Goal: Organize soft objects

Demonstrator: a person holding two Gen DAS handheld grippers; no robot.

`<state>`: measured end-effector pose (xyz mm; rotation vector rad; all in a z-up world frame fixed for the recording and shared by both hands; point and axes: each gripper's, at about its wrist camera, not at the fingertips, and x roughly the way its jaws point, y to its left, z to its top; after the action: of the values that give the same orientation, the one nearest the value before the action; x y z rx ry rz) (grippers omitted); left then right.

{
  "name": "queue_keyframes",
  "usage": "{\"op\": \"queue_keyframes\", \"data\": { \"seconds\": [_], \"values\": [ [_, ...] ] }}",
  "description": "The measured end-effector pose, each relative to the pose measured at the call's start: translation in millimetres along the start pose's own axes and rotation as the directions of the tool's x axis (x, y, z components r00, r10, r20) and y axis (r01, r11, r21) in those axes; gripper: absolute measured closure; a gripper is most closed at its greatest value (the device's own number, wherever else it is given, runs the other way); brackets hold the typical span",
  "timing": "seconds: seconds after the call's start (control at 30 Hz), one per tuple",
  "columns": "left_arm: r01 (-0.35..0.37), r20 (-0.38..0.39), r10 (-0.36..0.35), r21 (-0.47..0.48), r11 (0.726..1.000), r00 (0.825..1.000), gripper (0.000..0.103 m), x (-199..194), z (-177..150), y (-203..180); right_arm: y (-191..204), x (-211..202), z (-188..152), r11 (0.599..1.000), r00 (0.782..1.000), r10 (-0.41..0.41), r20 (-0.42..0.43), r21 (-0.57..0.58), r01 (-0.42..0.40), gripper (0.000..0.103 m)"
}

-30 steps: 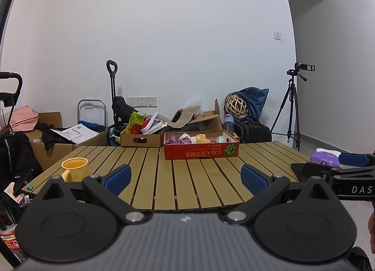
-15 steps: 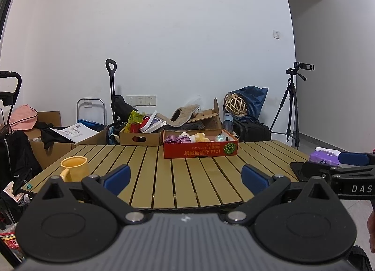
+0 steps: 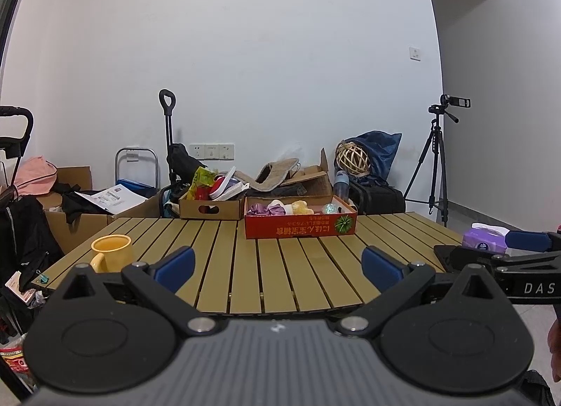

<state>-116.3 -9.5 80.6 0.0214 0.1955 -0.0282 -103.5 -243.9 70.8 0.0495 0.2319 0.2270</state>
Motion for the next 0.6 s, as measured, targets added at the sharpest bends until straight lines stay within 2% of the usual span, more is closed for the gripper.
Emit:
{"op": "queue_keyframes", "data": {
  "seconds": [0.6],
  "values": [
    [-0.005, 0.004, 0.005, -0.006, 1.000, 1.000, 0.000, -1.7, 2.2, 0.2, -1.9, -1.5, -0.1, 1.000, 1.000, -0.003, 0.006, -0.004, 0.003, 0.000]
  ]
}}
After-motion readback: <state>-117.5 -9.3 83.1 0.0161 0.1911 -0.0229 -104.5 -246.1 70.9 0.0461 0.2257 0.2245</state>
